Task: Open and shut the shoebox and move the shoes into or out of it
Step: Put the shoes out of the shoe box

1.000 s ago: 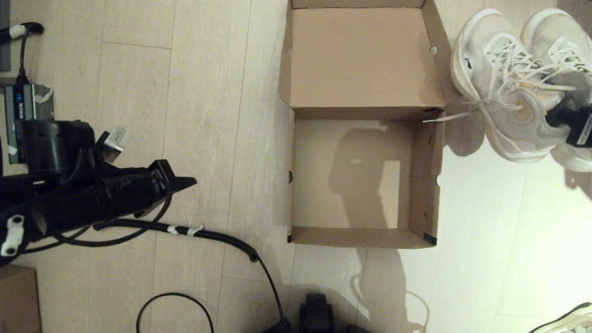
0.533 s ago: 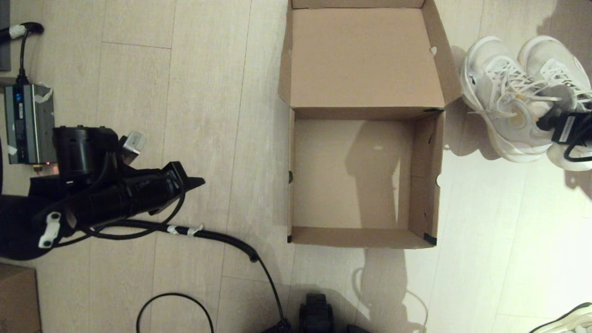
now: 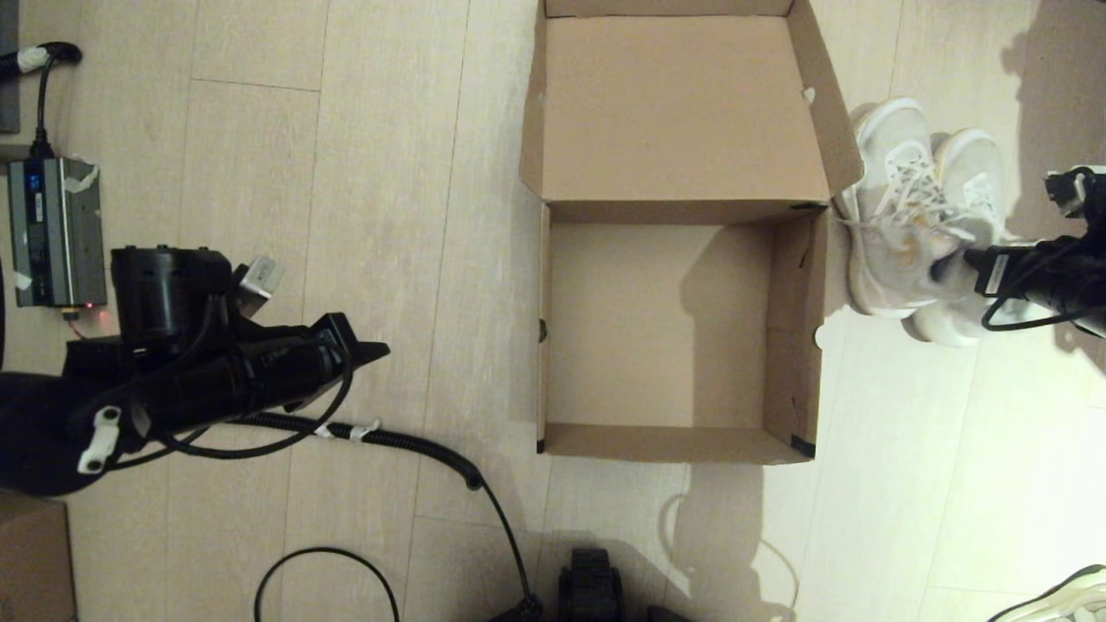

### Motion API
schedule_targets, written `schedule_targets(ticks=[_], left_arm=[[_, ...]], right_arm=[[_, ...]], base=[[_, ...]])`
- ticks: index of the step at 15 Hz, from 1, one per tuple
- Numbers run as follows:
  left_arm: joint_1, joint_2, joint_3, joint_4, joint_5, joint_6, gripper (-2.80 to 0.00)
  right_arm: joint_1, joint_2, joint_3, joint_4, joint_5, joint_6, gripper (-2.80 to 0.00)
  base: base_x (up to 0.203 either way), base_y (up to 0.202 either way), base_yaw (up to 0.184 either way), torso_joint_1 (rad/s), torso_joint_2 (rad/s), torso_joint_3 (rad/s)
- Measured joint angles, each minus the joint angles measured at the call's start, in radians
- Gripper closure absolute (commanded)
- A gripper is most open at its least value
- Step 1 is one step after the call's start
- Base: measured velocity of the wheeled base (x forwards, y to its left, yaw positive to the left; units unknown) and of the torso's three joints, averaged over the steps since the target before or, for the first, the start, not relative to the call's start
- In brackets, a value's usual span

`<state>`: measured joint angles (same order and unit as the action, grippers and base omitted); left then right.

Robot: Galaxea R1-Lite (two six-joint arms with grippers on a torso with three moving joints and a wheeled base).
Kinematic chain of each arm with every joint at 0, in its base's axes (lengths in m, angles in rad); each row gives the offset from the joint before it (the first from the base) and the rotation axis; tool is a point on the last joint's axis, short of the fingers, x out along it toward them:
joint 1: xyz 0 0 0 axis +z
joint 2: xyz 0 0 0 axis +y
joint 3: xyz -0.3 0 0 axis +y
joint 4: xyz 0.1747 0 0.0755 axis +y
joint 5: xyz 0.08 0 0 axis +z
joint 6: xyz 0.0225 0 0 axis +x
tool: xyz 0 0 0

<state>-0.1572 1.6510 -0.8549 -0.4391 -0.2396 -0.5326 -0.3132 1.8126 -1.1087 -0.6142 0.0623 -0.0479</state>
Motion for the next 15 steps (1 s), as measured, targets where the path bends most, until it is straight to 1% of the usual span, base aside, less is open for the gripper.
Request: schedule_targets(ticks=[5, 9, 10, 13, 15], left_arm=[[-0.006, -0.048, 0.030, 0.002, 0.001, 0.001, 0.00], [-0.030, -0.135, 0.093, 0.010, 0.007, 0.003, 0.00], [-0.042, -0.160, 0.124, 0.010, 0.008, 0.003, 0.00], [-0.087, -0.207, 0.190, 0.011, 0.009, 0.004, 0.00], [-0.115, -0.219, 0.212, 0.011, 0.009, 0.008, 0.00]], right_arm=[[0.000, -0.020, 0.034, 0.021, 0.013, -0.003, -2.80], [0.005, -0.167, 0.125, 0.098, 0.072, 0.006, -2.80], [0.008, -0.217, 0.170, 0.110, 0.081, 0.008, 0.00], [0.024, -0.329, 0.285, 0.120, 0.121, 0.009, 0.00], [0.042, -0.380, 0.333, 0.123, 0.131, 0.008, 0.00]], base=[[0.000, 0.000, 0.000, 0.000, 0.00, 0.000], [0.000, 0.000, 0.000, 0.000, 0.00, 0.000], [0.000, 0.000, 0.000, 0.000, 0.00, 0.000], [0.000, 0.000, 0.000, 0.000, 0.00, 0.000], [0.000, 0.000, 0.000, 0.000, 0.00, 0.000]])
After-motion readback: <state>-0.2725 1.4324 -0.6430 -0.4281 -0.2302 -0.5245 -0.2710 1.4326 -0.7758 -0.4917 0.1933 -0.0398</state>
